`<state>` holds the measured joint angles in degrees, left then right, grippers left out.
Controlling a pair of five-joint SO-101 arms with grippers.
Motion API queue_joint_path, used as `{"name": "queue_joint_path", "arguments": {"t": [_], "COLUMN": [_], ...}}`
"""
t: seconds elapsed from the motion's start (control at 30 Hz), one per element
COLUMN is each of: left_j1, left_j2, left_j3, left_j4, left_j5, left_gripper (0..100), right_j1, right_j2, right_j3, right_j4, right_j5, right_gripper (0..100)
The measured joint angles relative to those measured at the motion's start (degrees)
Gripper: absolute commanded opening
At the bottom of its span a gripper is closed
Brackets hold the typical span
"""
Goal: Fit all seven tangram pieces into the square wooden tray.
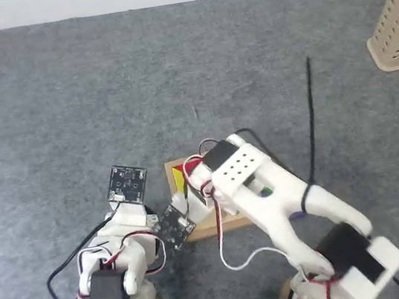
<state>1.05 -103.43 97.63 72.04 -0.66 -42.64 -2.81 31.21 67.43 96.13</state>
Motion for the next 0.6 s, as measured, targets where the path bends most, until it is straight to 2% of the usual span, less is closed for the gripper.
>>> {"name": "queue_joint_path", "arguments": {"t": [0.6], "left_j1": [-0.09], "left_j2": [0.00], "left_j3": [0.00], "left_j4": [0.00], "left_j5": [-0.09], "left_gripper": [1], "right_j1": [0.00], "right_j2": [3.87], "right_j3": [-3.08], "right_j4": [1.14], "right_j5": [1.14], "right_gripper": [1.0]}}
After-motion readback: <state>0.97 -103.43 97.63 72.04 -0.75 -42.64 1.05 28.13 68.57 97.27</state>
